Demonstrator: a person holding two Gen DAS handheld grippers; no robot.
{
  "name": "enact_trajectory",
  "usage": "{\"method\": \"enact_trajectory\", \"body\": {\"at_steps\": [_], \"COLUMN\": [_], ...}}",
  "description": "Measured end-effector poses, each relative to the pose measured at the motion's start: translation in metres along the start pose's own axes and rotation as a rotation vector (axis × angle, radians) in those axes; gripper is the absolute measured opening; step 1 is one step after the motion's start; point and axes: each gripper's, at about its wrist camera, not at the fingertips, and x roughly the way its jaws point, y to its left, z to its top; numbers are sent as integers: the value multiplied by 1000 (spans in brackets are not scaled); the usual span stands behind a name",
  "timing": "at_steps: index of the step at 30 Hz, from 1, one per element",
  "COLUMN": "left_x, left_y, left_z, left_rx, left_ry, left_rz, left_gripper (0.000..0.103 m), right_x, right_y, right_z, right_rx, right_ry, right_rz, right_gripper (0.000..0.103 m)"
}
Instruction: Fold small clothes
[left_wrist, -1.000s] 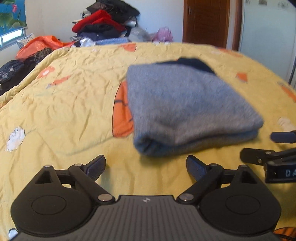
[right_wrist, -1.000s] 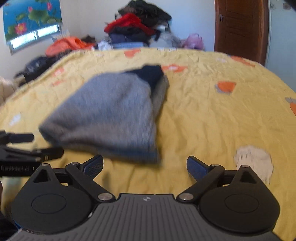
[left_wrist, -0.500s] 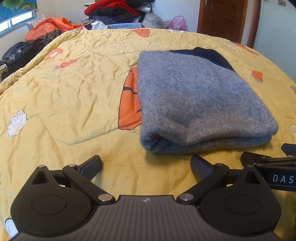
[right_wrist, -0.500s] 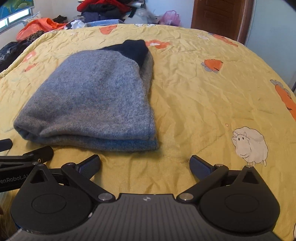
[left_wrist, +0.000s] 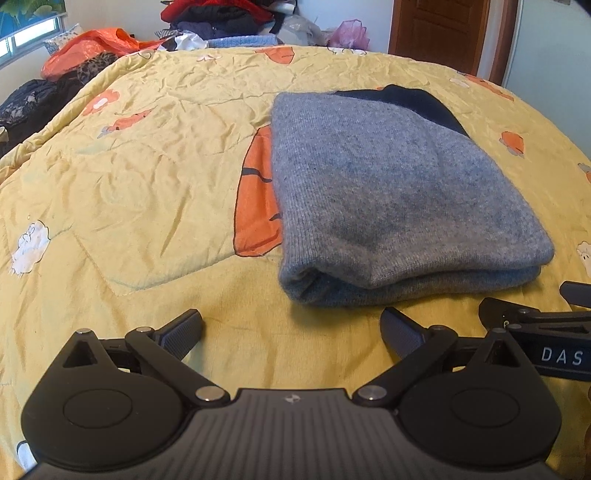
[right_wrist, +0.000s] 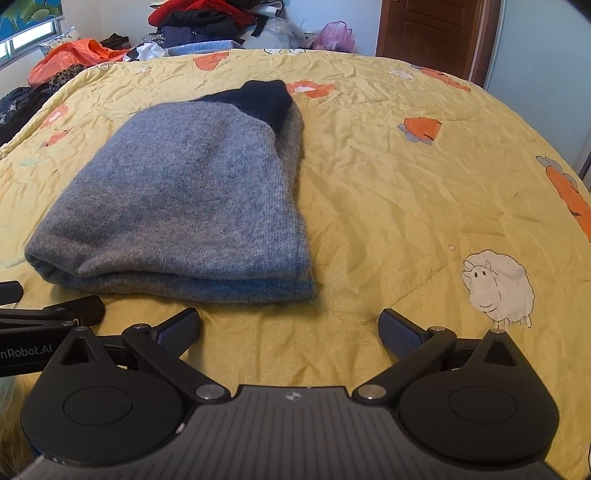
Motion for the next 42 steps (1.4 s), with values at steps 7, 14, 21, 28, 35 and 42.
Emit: {"method": "enact_trajectory", "body": {"at_steps": [7, 14, 21, 28, 35, 42], "left_x": [0, 1, 1, 1, 2, 2], "left_y": [0, -1, -1, -1, -1, -1], "left_z": [1, 4, 4, 4, 7, 5], "left_rx": [-5, -12, -18, -22, -29, -30], "left_ry": [1, 23, 25, 26, 45, 38], "left_rz": [3, 7, 10, 14, 16, 18], "left_gripper": [103, 103, 103, 103, 103, 103], "right_x": [0, 0, 0, 0, 0, -1], "right_y": [0, 0, 0, -1, -1, -1], "right_z": [1, 0, 0, 0, 0, 0], "right_rx": [-9, -8, -8, -8, -7, -7], "right_ry": [18, 13, 13, 13, 14, 14], "right_rz": [5, 4, 4, 4, 4, 4], "right_gripper": [103, 103, 103, 103, 103, 103]}}
